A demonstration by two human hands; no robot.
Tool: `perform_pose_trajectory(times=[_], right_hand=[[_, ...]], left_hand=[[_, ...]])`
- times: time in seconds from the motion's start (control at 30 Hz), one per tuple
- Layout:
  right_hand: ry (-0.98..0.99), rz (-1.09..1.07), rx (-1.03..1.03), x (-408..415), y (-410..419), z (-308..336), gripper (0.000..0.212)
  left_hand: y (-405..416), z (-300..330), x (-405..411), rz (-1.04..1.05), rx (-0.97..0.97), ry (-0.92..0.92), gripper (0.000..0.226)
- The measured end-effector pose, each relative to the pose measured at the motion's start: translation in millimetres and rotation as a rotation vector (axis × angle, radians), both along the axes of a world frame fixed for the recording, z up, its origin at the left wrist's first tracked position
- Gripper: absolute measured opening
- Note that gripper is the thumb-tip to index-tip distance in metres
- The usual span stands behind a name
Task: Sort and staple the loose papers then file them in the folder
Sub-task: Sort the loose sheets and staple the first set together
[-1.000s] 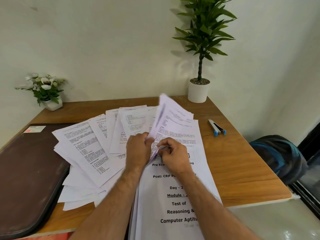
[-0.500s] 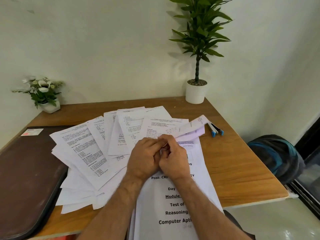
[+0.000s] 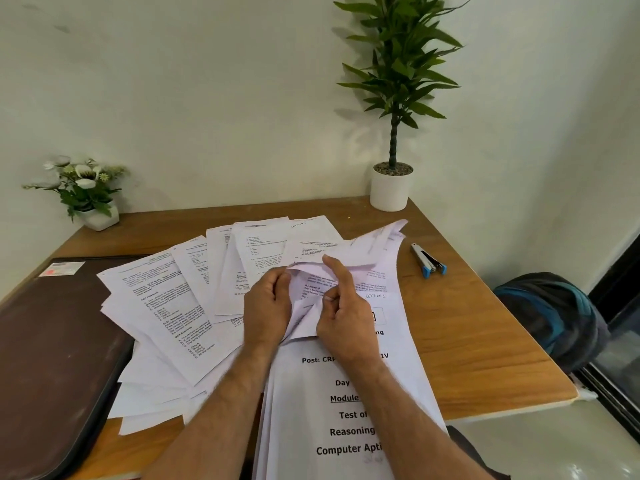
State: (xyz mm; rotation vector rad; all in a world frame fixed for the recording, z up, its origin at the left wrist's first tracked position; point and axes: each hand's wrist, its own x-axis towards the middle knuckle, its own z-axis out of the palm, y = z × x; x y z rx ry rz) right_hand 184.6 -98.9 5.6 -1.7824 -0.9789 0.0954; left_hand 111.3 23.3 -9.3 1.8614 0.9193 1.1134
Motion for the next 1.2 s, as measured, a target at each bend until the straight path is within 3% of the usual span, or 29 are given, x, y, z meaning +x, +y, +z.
perform_pose_trajectory(times=[0.47,0.77,1.2], right_hand=[[-0.008,-0.038,-0.014,3,0,-4,0.065],[0.006,-0.024,-0.004,3,1,-6,0.059],[0.027,-0.038,-0.038,-1,-1,-3,0.065]], left_hand=[[-9,0,3,0.129,0.139,0.141,0.005],[-19,6,2,0.084,0.260,0.270,0.030],[-13,-4,-2,-0.095,0.308,0.114,0.012]])
